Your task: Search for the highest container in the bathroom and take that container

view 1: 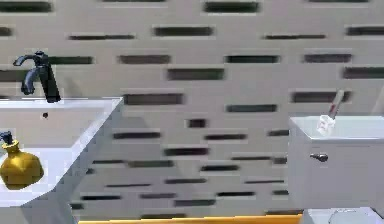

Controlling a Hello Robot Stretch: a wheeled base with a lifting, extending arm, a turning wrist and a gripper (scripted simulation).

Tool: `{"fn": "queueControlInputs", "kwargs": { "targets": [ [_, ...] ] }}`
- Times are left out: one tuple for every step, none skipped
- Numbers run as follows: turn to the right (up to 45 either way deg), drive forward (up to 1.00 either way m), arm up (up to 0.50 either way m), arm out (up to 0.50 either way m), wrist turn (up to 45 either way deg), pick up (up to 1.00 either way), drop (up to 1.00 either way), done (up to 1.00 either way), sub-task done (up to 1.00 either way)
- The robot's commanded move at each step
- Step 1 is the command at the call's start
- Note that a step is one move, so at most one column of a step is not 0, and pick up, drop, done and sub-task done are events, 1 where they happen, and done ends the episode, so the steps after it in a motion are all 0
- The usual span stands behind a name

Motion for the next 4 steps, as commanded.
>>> {"fn": "queueControlInputs", "kwargs": {
  "targets": [
    [-45.0, 0.00, 0.00, 0.00, 0.0, 0.00, 0.00, 0.00, 0.00],
    [-45.0, 0.00, 0.00, 0.00, 0.0, 0.00, 0.00, 0.00, 0.00],
    [-39.0, 0.00, 0.00, 0.00, 0.0, 0.00, 0.00, 0.00, 0.00],
    [45.0, 0.00, 0.00, 0.00, 0.0, 0.00, 0.00, 0.00, 0.00]
  ]
}}
